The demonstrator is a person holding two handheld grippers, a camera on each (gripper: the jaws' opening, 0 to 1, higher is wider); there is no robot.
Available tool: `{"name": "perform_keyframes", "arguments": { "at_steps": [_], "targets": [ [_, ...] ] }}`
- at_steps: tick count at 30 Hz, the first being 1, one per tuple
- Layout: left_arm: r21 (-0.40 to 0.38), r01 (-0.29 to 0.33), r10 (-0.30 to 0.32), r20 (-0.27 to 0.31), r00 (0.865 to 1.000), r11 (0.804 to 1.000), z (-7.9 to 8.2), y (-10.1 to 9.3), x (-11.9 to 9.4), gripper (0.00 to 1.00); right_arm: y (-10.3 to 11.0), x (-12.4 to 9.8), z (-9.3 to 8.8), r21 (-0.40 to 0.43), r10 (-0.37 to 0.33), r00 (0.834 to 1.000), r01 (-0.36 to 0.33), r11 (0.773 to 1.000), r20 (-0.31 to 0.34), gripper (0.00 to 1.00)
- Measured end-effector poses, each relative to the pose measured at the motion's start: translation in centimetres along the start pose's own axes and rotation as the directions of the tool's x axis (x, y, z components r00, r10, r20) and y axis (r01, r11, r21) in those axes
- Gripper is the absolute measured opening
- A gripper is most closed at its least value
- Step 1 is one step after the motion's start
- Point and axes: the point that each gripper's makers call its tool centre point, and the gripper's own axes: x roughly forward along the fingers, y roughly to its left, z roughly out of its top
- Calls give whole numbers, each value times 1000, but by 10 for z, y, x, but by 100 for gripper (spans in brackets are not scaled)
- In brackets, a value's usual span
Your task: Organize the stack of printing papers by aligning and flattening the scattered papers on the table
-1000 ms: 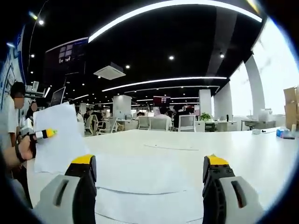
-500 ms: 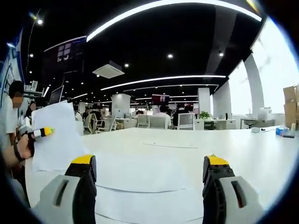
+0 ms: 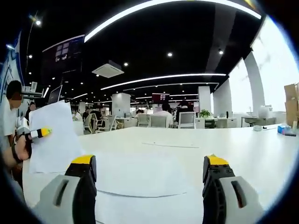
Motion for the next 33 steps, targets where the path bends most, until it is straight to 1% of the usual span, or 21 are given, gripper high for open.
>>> {"name": "perform_keyframes", "arguments": {
  "at_steps": [9, 12, 15, 25, 28, 33],
  "targets": [
    [-1, 1, -1, 1, 1000, 1000, 0, 0, 0, 7, 4, 14, -1, 20, 21, 1000, -21, 1000, 3, 89],
    [-1, 1, -1, 1, 1000, 1000, 0, 0, 0, 7, 2, 19, -8, -8, 5, 1000, -5, 1000, -20, 89],
    [-2, 1, -1, 1, 1000, 1000, 0, -1, 0, 7, 1, 22, -12, -12, 6, 999, -6, 1000, -32, 90],
    [-4, 3, -3, 3, 1000, 1000, 0, 0, 0, 7, -1, 25, -24, -5, 4, 998, -4, 1000, -67, 89],
    [-3, 3, -3, 3, 1000, 1000, 0, 0, 0, 7, -1, 29, -28, 5, 10, 997, -9, 1000, -82, 88],
    [-3, 3, -3, 3, 1000, 1000, 1, 0, 0, 7, 0, 31, -29, 3, 13, 996, -12, 1000, -89, 88]
  ]
}}
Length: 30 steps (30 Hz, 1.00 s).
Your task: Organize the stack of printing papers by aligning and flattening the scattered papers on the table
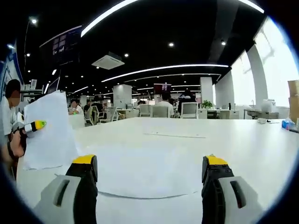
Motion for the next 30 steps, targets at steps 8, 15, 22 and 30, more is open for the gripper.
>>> {"name": "perform_keyframes", "arguments": {
  "at_steps": [8, 15, 22, 30],
  "targets": [
    [0, 0, 0, -1, 1000, 1000, 0, 0, 0, 7, 4, 5, -5, -9, 7, 1000, -7, 1000, -13, 88],
    [1, -1, 1, -1, 1000, 1000, 0, 0, 0, 7, 6, 2, -11, -12, 6, 1000, -6, 1000, -28, 87],
    [2, -2, 2, -2, 1000, 1000, 0, 0, 0, 7, 11, 2, -22, -38, 9, 998, -12, 999, -70, 87],
    [2, 0, 0, -2, 1000, 1000, 0, -1, 0, 7, 9, 4, -33, -65, -4, 993, -4, 998, -119, 85]
  ]
}}
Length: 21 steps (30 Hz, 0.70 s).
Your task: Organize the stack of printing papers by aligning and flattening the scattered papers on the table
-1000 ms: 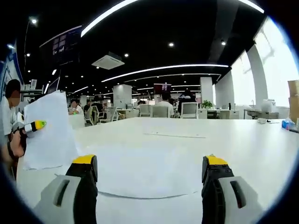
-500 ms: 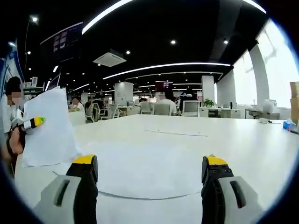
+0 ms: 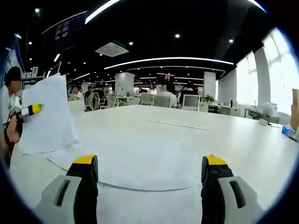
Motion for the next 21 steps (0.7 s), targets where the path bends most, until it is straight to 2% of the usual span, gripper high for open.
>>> {"name": "perform_keyframes", "arguments": {
  "at_steps": [4, 5, 7, 16, 19, 20, 21],
  "targets": [
    [-2, 1, -1, 1, 1000, 1000, 0, 0, 0, 7, -2, 1, -7, 15, -2, 1000, 2, 1000, -26, 85],
    [-3, 2, -2, 2, 1000, 1000, 0, 0, 0, 7, -3, 2, -16, 21, -5, 998, 7, 1000, -69, 85],
    [-4, 3, -3, 2, 1000, 1000, 0, 0, 0, 7, -3, 2, -19, 10, -7, 996, 8, 1000, -84, 85],
    [-6, 2, -1, 8, 1000, 1000, 1, 0, 0, 7, -4, 1, -28, 7, -11, 993, 12, 1000, -121, 84],
    [-6, 2, -2, 8, 1000, 1000, 1, 0, 0, 7, -5, 2, -36, 1, -16, 987, 17, 1000, -162, 85],
    [-7, 2, -2, 8, 1000, 1000, 1, 0, 0, 7, -6, 4, -31, 12, -14, 991, 16, 1000, -134, 85],
    [-7, 2, -2, 9, 1000, 1000, 1, 0, 0, 7, -6, 2, -33, 20, -10, 988, 13, 1000, -153, 85]
  ]
}}
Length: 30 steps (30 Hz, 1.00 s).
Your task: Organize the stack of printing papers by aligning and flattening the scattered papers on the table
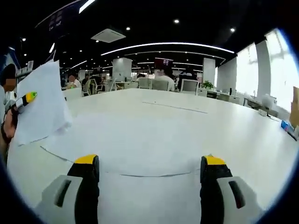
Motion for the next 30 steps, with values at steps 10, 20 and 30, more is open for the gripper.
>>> {"name": "perform_keyframes", "arguments": {
  "at_steps": [10, 20, 30],
  "targets": [
    [-1, 0, 0, 2, 1000, 1000, 0, 0, 0, 7, -2, 2, 1, 22, 7, 1000, -7, 1000, 1, 83],
    [-1, 0, 0, 1, 1000, 1000, 0, 0, 0, 7, 4, 1, 0, 15, 25, 1000, -26, 1000, 7, 79],
    [0, 0, 0, 1, 1000, 1000, 0, 0, 0, 7, 10, 0, -2, 16, 21, 1000, -21, 1000, 12, 78]
  ]
}}
